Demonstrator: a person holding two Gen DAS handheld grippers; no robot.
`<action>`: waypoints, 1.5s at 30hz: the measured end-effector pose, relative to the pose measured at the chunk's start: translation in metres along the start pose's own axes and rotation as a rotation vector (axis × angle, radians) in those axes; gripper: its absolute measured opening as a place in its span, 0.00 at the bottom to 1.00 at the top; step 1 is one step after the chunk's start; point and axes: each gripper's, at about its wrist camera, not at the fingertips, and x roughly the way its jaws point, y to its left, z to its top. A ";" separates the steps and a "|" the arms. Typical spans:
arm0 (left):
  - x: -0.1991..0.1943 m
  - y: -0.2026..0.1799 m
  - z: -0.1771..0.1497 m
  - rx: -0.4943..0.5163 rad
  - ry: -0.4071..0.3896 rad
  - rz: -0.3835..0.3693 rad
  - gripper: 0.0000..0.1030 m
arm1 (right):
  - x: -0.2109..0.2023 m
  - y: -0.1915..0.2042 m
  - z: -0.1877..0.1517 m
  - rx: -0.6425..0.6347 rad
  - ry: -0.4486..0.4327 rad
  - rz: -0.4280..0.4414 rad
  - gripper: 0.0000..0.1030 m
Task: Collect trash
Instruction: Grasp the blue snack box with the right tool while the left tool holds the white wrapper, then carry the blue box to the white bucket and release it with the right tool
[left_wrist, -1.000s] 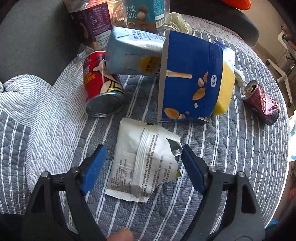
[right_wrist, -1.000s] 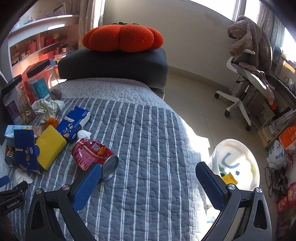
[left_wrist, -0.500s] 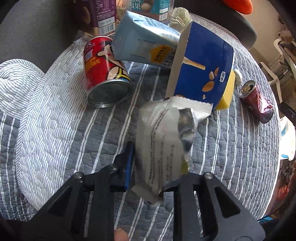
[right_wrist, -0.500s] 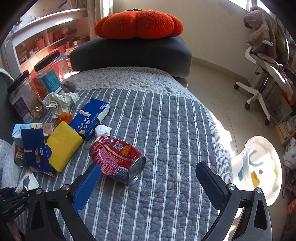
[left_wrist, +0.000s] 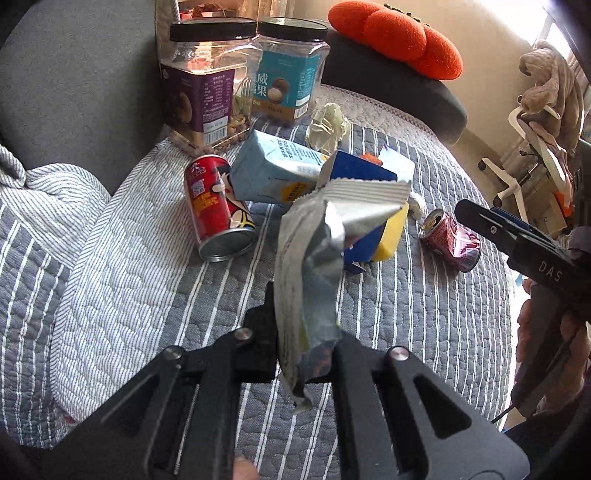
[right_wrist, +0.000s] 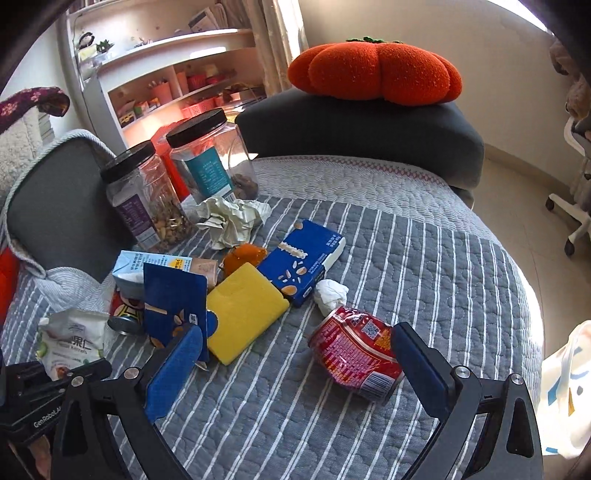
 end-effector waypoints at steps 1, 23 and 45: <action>-0.006 0.004 0.001 -0.001 -0.018 0.008 0.08 | 0.004 0.008 0.002 -0.015 -0.005 0.022 1.00; -0.008 0.030 0.011 -0.117 0.005 0.002 0.08 | 0.081 0.087 0.007 -0.074 0.068 0.186 0.97; -0.017 -0.007 0.015 -0.066 -0.049 -0.028 0.08 | 0.004 0.059 0.016 -0.062 -0.069 0.099 0.71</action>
